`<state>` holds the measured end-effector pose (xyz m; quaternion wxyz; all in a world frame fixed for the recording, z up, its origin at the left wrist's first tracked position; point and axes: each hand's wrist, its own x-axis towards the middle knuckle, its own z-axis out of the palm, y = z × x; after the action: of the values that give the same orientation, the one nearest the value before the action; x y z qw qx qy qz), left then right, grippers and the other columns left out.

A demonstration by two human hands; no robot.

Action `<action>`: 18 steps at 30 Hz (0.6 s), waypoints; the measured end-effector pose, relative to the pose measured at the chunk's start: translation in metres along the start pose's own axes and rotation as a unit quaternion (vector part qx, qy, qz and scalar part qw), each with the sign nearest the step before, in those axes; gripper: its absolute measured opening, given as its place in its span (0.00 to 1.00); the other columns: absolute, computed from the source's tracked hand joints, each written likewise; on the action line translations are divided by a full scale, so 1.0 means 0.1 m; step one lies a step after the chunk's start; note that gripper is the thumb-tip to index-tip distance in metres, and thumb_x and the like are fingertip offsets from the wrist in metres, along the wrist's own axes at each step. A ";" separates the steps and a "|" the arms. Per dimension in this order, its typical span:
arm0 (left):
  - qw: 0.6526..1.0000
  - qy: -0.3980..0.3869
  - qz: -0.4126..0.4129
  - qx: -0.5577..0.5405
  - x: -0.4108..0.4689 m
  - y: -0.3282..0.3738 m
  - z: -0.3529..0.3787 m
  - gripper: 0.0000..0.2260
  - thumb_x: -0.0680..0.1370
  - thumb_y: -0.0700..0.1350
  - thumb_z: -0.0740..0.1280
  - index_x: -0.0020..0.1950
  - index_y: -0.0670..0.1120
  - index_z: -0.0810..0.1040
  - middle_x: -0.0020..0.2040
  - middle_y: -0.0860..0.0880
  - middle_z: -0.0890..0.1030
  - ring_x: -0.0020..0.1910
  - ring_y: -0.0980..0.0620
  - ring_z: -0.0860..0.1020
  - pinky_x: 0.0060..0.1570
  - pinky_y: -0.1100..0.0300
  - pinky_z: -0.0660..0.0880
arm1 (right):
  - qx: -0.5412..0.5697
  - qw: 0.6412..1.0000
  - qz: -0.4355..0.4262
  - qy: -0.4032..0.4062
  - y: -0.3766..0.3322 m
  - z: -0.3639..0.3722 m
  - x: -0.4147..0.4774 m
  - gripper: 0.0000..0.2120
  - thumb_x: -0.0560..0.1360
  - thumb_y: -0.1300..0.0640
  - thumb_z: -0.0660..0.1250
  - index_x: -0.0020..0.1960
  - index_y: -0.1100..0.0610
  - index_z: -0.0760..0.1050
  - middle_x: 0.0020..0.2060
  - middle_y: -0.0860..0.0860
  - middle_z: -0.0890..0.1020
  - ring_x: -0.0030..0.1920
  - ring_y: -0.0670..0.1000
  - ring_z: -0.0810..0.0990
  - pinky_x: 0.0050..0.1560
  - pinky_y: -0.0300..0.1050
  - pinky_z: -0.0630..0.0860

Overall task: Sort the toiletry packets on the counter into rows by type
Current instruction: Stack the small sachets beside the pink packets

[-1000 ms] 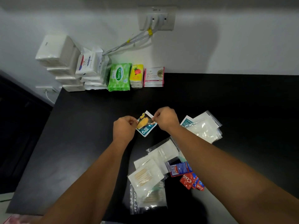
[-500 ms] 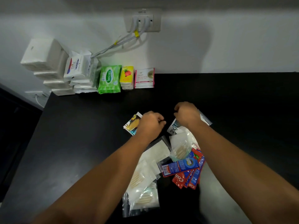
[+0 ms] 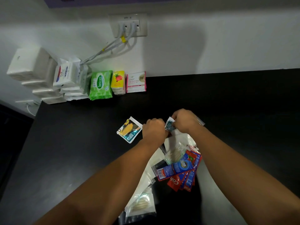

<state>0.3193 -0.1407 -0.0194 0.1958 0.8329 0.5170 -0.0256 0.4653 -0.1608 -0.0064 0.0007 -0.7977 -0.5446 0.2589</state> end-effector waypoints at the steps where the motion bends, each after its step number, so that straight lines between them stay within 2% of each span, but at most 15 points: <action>1: 1.000 0.012 0.003 -0.009 -0.01 -0.03 -0.01 0.19 0.75 0.54 0.72 0.61 0.45 0.79 0.56 0.45 0.81 0.58 0.44 0.77 0.56 0.48 0.76 | 0.021 1.000 -0.008 0.003 -0.02 -0.01 0.01 0.09 0.74 0.56 0.72 0.55 0.50 0.80 0.45 0.50 0.83 0.46 0.51 0.82 0.50 0.52 0.81; 5: 0.999 0.037 0.023 -0.023 -0.06 -0.19 -0.08 0.17 0.77 0.53 0.71 0.61 0.46 0.77 0.54 0.44 0.82 0.54 0.43 0.77 0.53 0.48 0.75 | 0.129 0.989 -0.053 0.038 -0.11 -0.06 0.01 0.10 0.76 0.54 0.70 0.57 0.50 0.80 0.49 0.49 0.84 0.49 0.51 0.82 0.52 0.53 0.80; 8: 0.991 0.074 0.014 -0.114 -0.10 -0.39 -0.19 0.11 0.78 0.49 0.70 0.59 0.47 0.79 0.50 0.45 0.83 0.49 0.45 0.80 0.50 0.49 0.77 | 0.217 0.969 -0.094 0.067 -0.22 -0.04 0.01 0.10 0.76 0.56 0.70 0.57 0.52 0.81 0.49 0.48 0.84 0.49 0.49 0.83 0.52 0.50 0.81; 11: 0.969 0.106 -0.004 -0.222 -0.12 -0.65 -0.34 0.08 0.78 0.47 0.71 0.56 0.48 0.82 0.46 0.50 0.85 0.43 0.52 0.82 0.44 0.59 0.78 | 0.308 0.941 -0.118 0.079 -0.40 -0.03 0.04 0.10 0.76 0.59 0.71 0.57 0.56 0.81 0.48 0.50 0.85 0.49 0.48 0.83 0.54 0.47 0.80; 14: 0.943 0.113 -0.039 -0.310 -0.12 -0.97 -0.46 0.04 0.76 0.46 0.73 0.51 0.51 0.84 0.41 0.55 0.85 0.39 0.60 0.82 0.42 0.62 0.79 | 0.307 0.942 -0.116 0.067 -0.60 0.04 0.08 0.12 0.76 0.57 0.71 0.58 0.57 0.81 0.47 0.51 0.84 0.48 0.50 0.83 0.53 0.46 0.79; 18: 0.918 0.072 -0.093 -0.379 -0.15 -1.39 -0.52 0.06 0.74 0.43 0.76 0.44 0.53 0.82 0.40 0.53 0.86 0.38 0.55 0.85 0.42 0.56 0.81 | 0.284 0.953 -0.098 0.033 -0.84 0.23 0.06 0.07 0.78 0.57 0.68 0.54 0.58 0.81 0.38 0.49 0.81 0.37 0.47 0.79 0.44 0.44 0.77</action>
<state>0.1832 -0.0807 -0.0095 0.4554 0.6440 0.5761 0.2144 0.3849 -0.1277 -0.0053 0.2705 -0.7155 -0.5233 0.3755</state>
